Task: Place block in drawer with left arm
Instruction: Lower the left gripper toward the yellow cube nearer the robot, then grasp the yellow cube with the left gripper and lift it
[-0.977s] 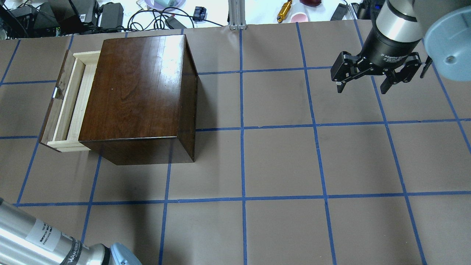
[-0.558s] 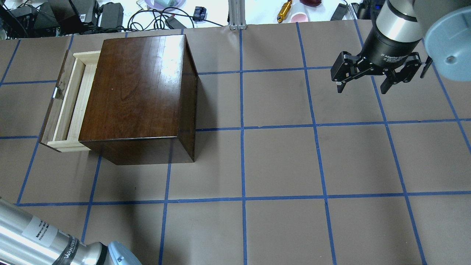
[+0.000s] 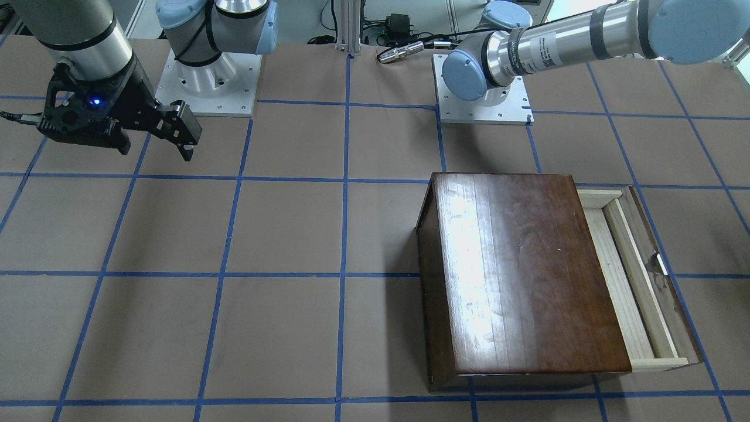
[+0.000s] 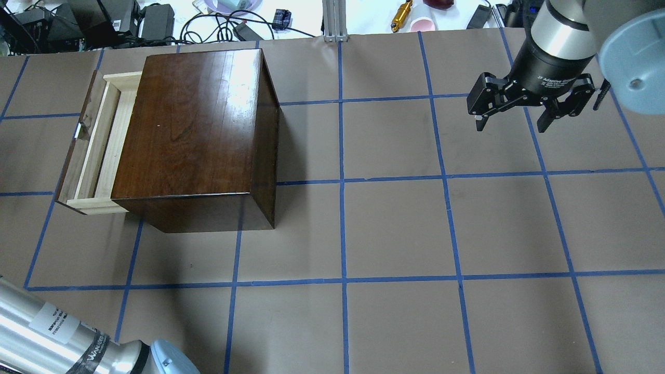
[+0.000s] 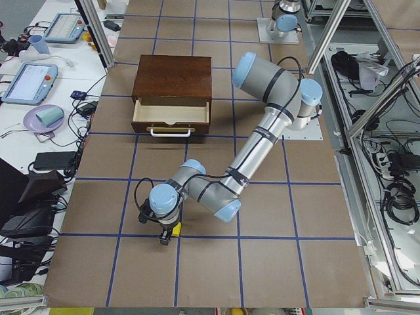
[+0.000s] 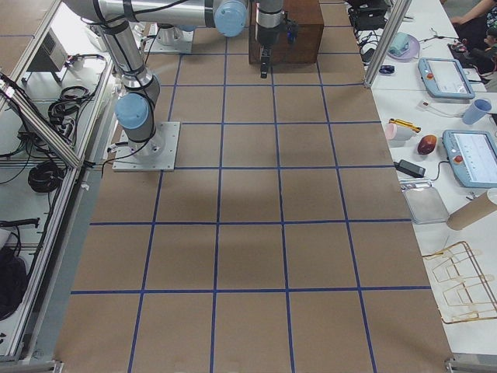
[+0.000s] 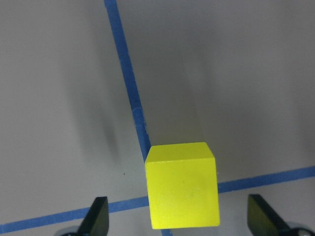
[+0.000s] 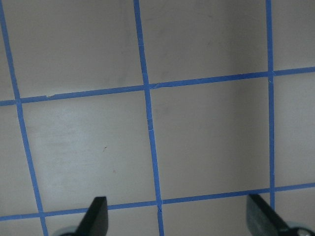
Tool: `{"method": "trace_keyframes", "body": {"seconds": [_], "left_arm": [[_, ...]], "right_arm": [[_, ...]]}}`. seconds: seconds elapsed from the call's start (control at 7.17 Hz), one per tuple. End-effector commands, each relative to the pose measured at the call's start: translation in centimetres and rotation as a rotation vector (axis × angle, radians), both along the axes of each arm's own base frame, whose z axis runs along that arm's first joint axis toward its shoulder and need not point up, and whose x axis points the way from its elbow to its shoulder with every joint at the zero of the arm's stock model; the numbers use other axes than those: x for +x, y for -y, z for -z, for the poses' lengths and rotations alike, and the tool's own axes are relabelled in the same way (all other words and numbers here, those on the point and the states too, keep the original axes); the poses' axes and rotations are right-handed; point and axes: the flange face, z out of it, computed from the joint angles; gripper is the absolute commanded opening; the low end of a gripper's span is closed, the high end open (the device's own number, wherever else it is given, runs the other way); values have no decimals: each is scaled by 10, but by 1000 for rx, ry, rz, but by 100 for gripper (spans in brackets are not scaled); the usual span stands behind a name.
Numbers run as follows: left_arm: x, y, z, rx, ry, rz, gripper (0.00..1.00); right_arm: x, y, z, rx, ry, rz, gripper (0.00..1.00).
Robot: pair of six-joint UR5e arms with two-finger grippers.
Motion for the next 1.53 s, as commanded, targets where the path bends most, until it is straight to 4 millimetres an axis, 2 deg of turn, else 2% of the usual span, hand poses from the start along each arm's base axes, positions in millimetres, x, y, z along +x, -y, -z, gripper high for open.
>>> {"method": "trace_keyframes", "body": {"seconds": [0.0, 0.28, 0.42, 0.56, 0.84, 0.98, 1.26, 1.4], "left_arm": [[1, 1, 4, -1, -3, 24, 90], [0, 1, 6, 2, -6, 25, 53], [1, 1, 3, -1, -2, 25, 40], [0, 0, -5, -7, 5, 21, 35], [-6, -3, -38, -17, 24, 21, 35], [-15, -8, -65, -3, 21, 23, 35], [-42, -26, -135, 27, -3, 23, 34], [-61, -32, -155, 35, -11, 23, 34]], "right_arm": [[0, 0, 0, 0, 0, 0, 100], [0, 0, 0, 0, 0, 0, 100], [0, 0, 0, 0, 0, 0, 100], [0, 0, 0, 0, 0, 0, 100], [0, 0, 0, 0, 0, 0, 100], [0, 0, 0, 0, 0, 0, 100], [0, 0, 0, 0, 0, 0, 100], [0, 0, 0, 0, 0, 0, 100]]}}
